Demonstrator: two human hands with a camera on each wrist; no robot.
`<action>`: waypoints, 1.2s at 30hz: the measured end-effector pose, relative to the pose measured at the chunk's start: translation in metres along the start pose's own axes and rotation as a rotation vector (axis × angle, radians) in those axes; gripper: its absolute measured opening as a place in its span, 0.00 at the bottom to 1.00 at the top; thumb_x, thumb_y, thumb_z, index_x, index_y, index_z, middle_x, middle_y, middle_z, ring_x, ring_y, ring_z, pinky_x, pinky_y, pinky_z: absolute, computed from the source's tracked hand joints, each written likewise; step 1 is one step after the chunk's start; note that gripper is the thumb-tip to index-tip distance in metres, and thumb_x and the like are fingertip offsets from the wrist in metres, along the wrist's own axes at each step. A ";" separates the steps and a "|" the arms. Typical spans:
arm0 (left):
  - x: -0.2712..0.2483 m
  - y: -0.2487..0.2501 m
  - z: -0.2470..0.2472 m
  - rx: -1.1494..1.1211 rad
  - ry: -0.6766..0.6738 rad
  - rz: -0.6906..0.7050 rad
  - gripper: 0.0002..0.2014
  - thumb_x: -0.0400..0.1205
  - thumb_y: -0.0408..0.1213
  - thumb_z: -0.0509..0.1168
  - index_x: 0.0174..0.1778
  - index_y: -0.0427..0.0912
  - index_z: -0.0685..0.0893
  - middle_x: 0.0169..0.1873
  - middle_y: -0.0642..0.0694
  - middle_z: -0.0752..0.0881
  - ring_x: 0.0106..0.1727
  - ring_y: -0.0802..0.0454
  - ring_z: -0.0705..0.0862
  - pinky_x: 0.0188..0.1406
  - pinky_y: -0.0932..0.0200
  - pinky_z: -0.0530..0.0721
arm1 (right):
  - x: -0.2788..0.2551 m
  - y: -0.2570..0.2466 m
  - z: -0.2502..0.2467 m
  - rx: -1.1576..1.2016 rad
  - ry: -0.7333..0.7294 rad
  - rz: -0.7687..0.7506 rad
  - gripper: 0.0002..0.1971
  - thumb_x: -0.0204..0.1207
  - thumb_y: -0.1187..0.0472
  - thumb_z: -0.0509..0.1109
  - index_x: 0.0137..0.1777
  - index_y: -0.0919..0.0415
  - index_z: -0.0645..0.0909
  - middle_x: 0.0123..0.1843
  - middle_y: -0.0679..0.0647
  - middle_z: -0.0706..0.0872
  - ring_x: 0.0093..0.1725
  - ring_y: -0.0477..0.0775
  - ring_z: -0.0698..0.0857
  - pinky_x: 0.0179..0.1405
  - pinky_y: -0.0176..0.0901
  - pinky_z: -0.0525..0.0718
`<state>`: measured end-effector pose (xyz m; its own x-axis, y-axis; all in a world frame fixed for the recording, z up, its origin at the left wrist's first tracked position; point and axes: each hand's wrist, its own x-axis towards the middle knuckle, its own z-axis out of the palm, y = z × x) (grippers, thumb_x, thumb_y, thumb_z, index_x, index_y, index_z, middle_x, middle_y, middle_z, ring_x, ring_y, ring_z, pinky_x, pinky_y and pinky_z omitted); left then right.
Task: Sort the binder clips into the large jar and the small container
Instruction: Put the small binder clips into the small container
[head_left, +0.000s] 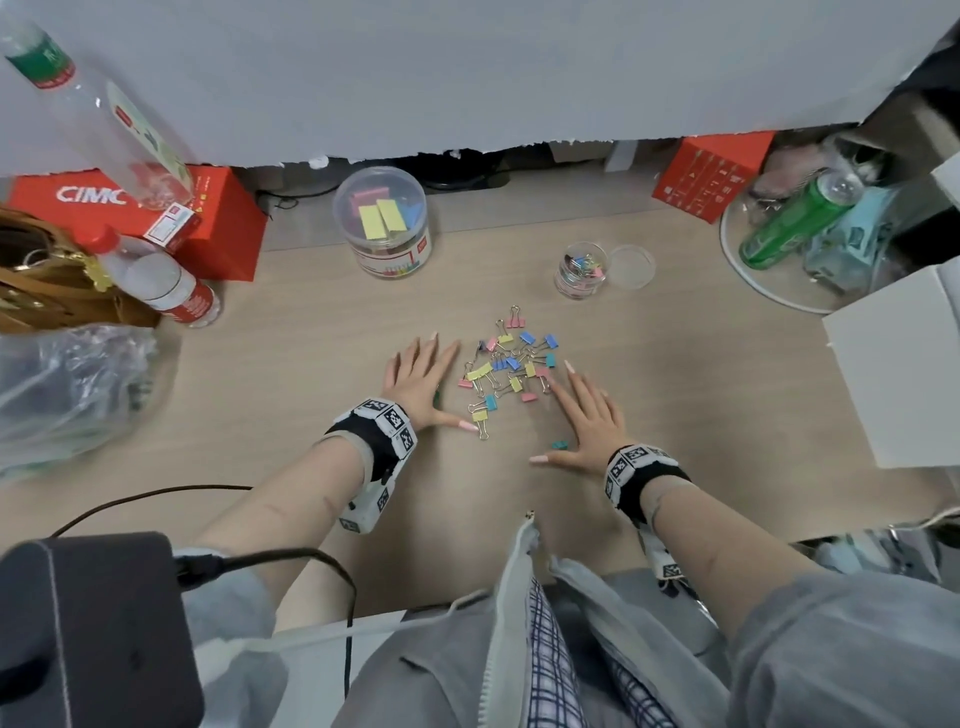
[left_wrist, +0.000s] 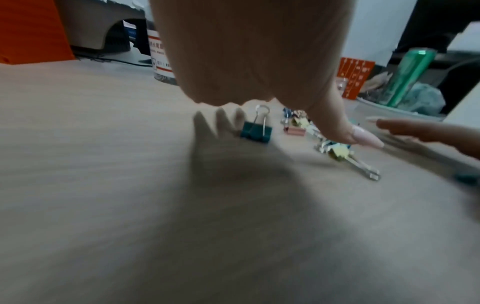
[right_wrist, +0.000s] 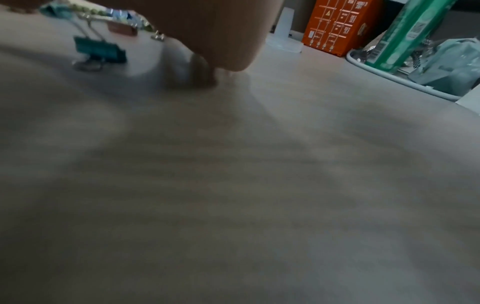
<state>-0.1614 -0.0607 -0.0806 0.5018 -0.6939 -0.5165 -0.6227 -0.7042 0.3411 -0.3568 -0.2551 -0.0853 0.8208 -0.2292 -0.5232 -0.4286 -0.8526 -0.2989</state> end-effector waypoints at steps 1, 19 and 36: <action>-0.002 -0.001 0.005 0.031 -0.001 -0.013 0.62 0.59 0.74 0.67 0.80 0.59 0.35 0.82 0.46 0.35 0.83 0.42 0.34 0.81 0.36 0.36 | -0.003 0.001 0.005 -0.028 -0.003 -0.009 0.59 0.49 0.14 0.48 0.74 0.38 0.22 0.79 0.45 0.22 0.81 0.49 0.29 0.82 0.54 0.37; 0.048 0.041 0.013 0.126 0.195 0.055 0.58 0.60 0.74 0.59 0.82 0.49 0.46 0.81 0.44 0.56 0.81 0.40 0.56 0.78 0.44 0.56 | 0.084 -0.024 -0.043 -0.167 0.214 0.121 0.45 0.57 0.23 0.52 0.65 0.53 0.81 0.56 0.55 0.86 0.46 0.57 0.86 0.38 0.41 0.82; 0.066 0.054 -0.003 -0.244 0.267 0.003 0.32 0.73 0.45 0.72 0.71 0.40 0.70 0.65 0.37 0.67 0.58 0.41 0.78 0.59 0.47 0.81 | 0.108 -0.033 -0.048 0.060 0.234 0.058 0.40 0.67 0.37 0.69 0.71 0.64 0.65 0.62 0.60 0.75 0.55 0.61 0.79 0.56 0.48 0.77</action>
<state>-0.1599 -0.1449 -0.0940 0.6594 -0.6882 -0.3025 -0.4788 -0.6947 0.5367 -0.2360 -0.2739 -0.0933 0.8564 -0.3853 -0.3438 -0.4933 -0.8071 -0.3243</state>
